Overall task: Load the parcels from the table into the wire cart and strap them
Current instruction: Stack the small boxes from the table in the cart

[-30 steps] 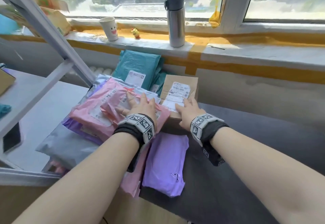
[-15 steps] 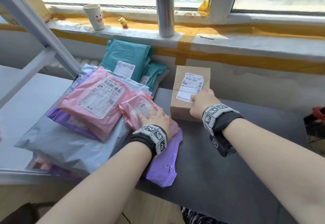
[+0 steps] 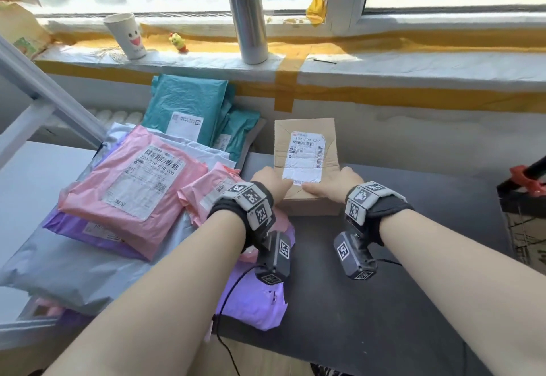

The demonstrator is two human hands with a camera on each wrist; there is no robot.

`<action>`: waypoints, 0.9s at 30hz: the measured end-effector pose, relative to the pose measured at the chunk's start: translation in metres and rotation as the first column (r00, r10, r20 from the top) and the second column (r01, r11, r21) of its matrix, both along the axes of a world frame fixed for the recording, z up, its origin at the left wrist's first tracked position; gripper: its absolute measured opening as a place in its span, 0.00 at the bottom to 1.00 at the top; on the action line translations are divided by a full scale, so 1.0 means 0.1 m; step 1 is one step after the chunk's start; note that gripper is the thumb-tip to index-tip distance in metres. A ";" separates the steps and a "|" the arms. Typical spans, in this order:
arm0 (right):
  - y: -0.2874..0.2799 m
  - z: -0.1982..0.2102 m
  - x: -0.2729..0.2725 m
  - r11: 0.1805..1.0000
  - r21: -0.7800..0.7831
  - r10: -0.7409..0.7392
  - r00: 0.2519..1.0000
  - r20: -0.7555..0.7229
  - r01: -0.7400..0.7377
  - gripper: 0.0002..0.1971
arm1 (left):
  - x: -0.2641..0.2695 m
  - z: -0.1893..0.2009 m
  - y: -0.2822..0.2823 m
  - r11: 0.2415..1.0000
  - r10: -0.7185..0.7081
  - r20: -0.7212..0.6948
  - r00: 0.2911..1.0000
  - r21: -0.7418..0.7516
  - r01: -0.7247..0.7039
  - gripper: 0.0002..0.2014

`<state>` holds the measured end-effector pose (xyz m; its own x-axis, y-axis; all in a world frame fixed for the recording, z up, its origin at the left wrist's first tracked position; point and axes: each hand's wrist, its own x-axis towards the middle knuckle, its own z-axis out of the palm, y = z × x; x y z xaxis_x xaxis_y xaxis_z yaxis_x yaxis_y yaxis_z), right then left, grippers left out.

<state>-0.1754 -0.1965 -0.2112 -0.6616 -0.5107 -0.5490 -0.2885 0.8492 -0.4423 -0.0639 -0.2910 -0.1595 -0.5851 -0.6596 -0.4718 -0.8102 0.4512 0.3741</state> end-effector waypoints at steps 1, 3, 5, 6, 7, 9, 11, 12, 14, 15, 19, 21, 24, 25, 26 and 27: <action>0.01 0.00 0.00 0.996 0.020 0.086 0.996 -0.006 -0.085 0.37 | -0.05 0.01 0.01 1.000 -0.018 0.005 1.000 0.008 0.018 0.19; 0.06 0.01 -0.01 0.990 -0.015 0.138 0.990 -0.011 -0.138 0.29 | -0.10 0.02 0.04 0.999 -0.033 0.001 0.999 0.012 0.033 0.18; 0.10 0.02 -0.01 0.994 -0.072 0.091 0.995 0.037 -0.088 0.30 | -0.12 0.01 0.05 1.000 -0.014 -0.032 0.999 0.024 0.015 0.17; 0.12 0.02 0.00 0.994 -0.113 0.018 0.997 0.074 -0.010 0.33 | -0.11 0.01 0.05 1.000 -0.002 -0.057 0.998 0.024 0.004 0.17; 0.15 0.03 0.02 0.986 -0.148 -0.067 0.992 0.107 0.083 0.38 | -0.09 0.01 0.05 1.000 0.015 -0.086 0.996 0.025 -0.012 0.17; 0.22 0.09 0.09 0.956 -0.194 -0.192 0.970 0.148 0.219 0.44 | -0.05 0.05 0.04 0.998 0.058 -0.149 0.987 0.040 -0.053 0.17; 0.29 0.22 0.16 0.922 -0.244 -0.268 0.951 0.154 0.299 0.45 | -0.01 0.12 0.04 0.996 0.078 -0.225 0.971 0.065 -0.065 0.19; 0.34 0.30 0.20 0.902 -0.279 -0.297 0.943 0.153 0.329 0.44 | 0.01 0.16 0.04 0.995 0.075 -0.271 0.960 0.082 -0.054 0.17; 0.46 0.44 0.29 0.853 -0.340 -0.365 0.918 0.156 0.397 0.42 | 0.07 0.26 0.09 0.993 0.053 -0.362 0.931 0.114 -0.013 0.14; 0.54 0.51 0.36 0.826 -0.363 -0.401 0.902 0.159 0.431 0.42 | 0.11 0.30 0.15 0.992 0.042 -0.400 0.916 0.124 0.009 0.13; 0.96 0.58 0.70 0.754 -0.408 -0.496 0.853 0.161 0.515 0.50 | 0.38 0.38 0.50 0.993 -0.050 -0.418 0.907 0.078 0.091 0.21; 1.21 0.64 0.95 0.708 -0.424 -0.542 0.820 0.185 0.564 0.48 | 0.50 0.42 0.72 0.987 -0.132 -0.410 0.903 0.036 0.160 0.23; 1.62 0.89 1.31 0.626 -0.432 -0.608 0.753 0.251 0.649 0.33 | 0.62 0.53 1.05 0.962 -0.218 -0.408 0.887 0.066 0.267 0.26; 1.77 0.97 1.39 0.605 -0.432 -0.628 0.734 0.258 0.669 0.30 | 0.63 0.58 1.17 0.949 -0.251 -0.410 0.877 0.076 0.307 0.26; 1.92 1.03 1.43 0.587 -0.436 -0.647 0.719 0.255 0.682 0.30 | 0.63 0.63 1.30 0.935 -0.284 -0.413 0.865 0.080 0.346 0.26; 2.06 1.10 1.47 0.569 -0.450 -0.662 0.708 0.247 0.689 0.30 | 0.64 0.69 1.42 0.920 -0.319 -0.420 0.850 0.080 0.384 0.26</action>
